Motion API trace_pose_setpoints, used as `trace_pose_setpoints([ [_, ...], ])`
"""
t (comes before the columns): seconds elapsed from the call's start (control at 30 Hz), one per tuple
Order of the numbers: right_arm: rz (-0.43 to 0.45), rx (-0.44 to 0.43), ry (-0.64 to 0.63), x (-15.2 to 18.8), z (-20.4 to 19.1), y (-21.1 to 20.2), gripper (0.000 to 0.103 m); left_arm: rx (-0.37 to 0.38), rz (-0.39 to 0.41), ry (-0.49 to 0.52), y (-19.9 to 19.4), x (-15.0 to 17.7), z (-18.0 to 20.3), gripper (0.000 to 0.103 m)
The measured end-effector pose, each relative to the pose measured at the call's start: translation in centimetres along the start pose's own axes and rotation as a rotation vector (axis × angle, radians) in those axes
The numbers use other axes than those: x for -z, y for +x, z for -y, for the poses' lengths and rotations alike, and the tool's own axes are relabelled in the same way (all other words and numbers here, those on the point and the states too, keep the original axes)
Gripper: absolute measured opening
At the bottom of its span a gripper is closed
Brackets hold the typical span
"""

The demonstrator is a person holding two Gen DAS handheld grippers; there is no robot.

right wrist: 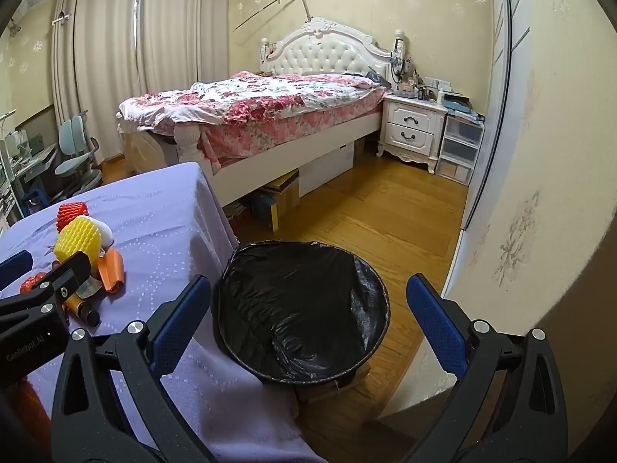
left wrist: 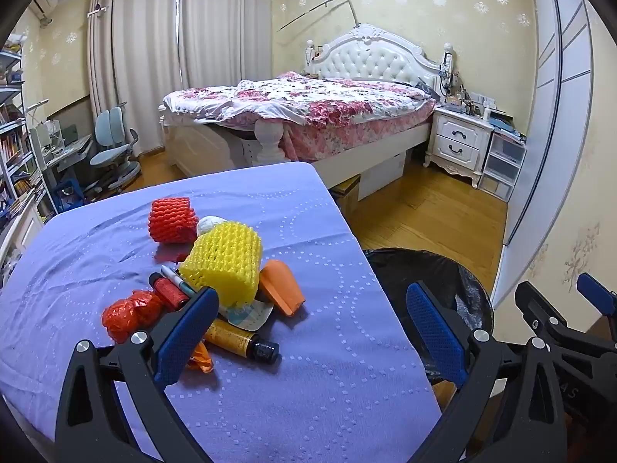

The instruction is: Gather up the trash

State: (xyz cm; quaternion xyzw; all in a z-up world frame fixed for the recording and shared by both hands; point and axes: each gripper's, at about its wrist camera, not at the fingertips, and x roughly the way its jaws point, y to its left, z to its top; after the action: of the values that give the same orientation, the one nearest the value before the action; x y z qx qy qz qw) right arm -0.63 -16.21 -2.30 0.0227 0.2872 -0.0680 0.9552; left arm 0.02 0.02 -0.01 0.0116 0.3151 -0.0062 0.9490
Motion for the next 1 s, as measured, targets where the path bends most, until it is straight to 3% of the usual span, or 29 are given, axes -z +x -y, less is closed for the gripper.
trace_pose_setpoints([
  [1.0,0.000,-0.003,0.006,-0.1,0.3,-0.2,0.099,0.000,-0.006,0.000,0.6,0.3,-1.4,0.097],
])
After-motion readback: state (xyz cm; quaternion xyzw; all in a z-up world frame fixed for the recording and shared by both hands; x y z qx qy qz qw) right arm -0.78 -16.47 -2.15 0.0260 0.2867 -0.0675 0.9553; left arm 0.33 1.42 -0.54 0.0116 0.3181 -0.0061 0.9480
